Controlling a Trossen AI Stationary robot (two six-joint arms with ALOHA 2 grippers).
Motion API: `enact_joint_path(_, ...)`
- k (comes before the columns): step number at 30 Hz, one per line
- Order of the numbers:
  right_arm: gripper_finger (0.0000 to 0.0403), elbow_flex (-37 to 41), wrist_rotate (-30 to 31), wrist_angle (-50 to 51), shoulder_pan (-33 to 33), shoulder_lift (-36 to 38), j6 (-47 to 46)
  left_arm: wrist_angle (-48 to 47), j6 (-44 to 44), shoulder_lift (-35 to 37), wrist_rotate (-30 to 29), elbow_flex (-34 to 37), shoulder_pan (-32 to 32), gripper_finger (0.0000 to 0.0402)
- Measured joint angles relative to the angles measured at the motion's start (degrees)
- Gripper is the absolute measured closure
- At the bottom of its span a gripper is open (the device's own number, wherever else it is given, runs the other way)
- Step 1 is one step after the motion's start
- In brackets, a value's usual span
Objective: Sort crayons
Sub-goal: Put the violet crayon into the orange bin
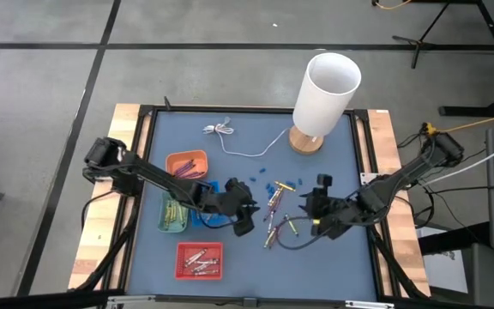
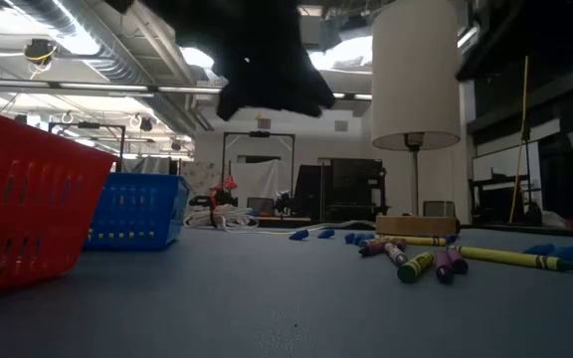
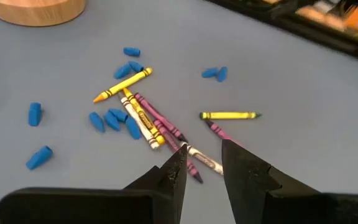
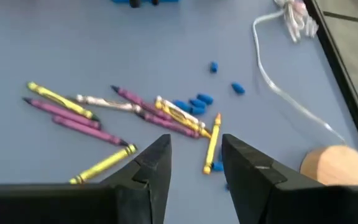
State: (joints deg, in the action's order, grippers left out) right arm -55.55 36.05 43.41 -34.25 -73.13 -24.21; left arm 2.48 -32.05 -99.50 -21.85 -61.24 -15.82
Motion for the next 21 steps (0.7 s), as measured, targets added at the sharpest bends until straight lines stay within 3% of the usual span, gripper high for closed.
enact_joint_path(5,0.0262,7.5,-0.6,-4.3,2.2,4.5,-0.2,-0.5,2.9,-7.7,0.0,-5.5,0.2,0.0316)
enact_joint_path(12,0.0262,11.6,-3.3,-6.7,4.1,5.6,-0.2,-0.5,4.9,-17.5,0.0,-13.0,0.2,0.0316)
enact_joint_path(21,0.0262,12.3,-8.0,-8.7,3.9,5.4,-1.4,-2.1,5.7,-20.8,-4.4,-14.6,0.2,0.0316)
